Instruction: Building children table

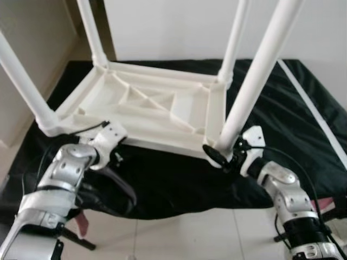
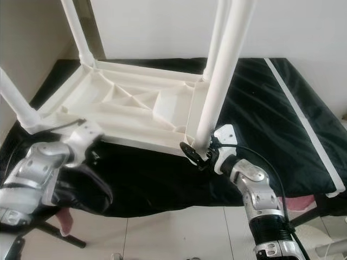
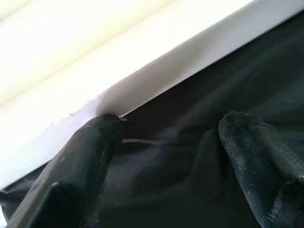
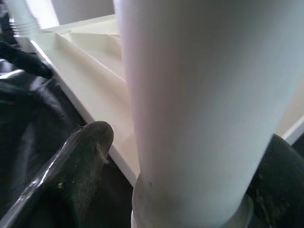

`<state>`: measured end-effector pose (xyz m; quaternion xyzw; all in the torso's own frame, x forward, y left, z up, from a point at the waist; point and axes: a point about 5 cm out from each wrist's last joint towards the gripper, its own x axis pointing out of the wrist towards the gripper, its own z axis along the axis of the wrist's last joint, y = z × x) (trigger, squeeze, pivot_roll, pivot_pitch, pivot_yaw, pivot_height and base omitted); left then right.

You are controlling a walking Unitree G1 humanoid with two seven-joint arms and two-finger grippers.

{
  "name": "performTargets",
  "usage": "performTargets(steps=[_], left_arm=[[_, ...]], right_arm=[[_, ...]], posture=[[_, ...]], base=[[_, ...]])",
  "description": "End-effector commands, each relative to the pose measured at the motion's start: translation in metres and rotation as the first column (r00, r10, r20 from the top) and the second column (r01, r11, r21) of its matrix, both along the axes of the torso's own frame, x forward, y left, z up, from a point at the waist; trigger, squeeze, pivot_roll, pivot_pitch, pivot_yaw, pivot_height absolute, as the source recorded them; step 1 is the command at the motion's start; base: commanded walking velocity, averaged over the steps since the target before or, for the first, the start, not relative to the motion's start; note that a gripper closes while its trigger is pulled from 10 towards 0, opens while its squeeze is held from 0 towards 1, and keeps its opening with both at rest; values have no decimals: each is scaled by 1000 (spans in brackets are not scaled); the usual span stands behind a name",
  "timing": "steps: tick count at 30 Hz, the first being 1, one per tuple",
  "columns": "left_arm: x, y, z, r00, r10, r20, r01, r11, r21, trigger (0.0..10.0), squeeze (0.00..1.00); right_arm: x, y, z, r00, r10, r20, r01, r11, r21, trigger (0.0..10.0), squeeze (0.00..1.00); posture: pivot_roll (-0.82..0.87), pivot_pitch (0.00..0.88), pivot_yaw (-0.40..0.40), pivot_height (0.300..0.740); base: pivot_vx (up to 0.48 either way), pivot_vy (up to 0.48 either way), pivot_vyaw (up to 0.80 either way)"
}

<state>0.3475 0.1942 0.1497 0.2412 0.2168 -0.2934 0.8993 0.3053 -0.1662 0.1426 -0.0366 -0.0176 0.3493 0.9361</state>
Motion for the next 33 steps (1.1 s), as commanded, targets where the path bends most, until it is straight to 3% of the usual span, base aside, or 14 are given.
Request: performTargets(steps=[1,4,17,24,26,29,30,31,32,33], left_arm=[[7,7,5,993,110,52,-110,994,-1,10000,0],[11,6,10,993,107,50,-105,994,-32,10000,0],[20,5,15,995,85,49,-84,996,-28,10000,0],[20,-2,18,998,46,40,-43,995,-86,10000,0],[13,-10,18,999,-24,46,30,991,-132,10000,0],[11,-14,18,998,-50,45,56,987,-150,10000,0],[4,-24,17,991,-121,55,129,976,-178,10000,0],[-14,-42,13,965,-256,50,261,938,-230,10000,0],[-14,-42,13,965,-256,50,261,938,-230,10000,0],[-25,-52,10,945,-325,46,325,909,-259,10000,0]], right_arm=[[-6,7,-3,998,56,-27,-56,998,23,10000,0],[-14,10,-3,994,105,-42,-104,994,32,10000,0],[-39,30,-5,962,262,-83,-256,964,70,10000,0],[-33,24,-2,981,185,-62,-181,982,60,10000,0],[-30,23,-1,985,161,-53,-158,985,66,10000,0],[-30,23,-1,986,156,-53,-153,986,66,10000,0],[-29,25,-1,987,154,-54,-150,986,70,10000,0],[-26,29,-1,986,155,-54,-151,986,75,10000,0],[-26,29,-1,986,155,-54,-151,986,75,10000,0],[-25,31,-1,986,160,-54,-156,985,77,10000,0]], posture=[[-21,93,32,740],[-21,94,30,740],[-37,99,31,740],[-34,108,32,740],[-33,109,30,740],[-31,111,28,740],[-28,114,25,740],[-25,115,23,740],[-25,115,23,740],[-22,116,18,740]], base=[[0,0,0],[0,0,0],[0,0,0],[0,0,0],[0,0,0],[0,0,0],[0,0,0],[0,0,0],[0,0,0],[0,0,0]])
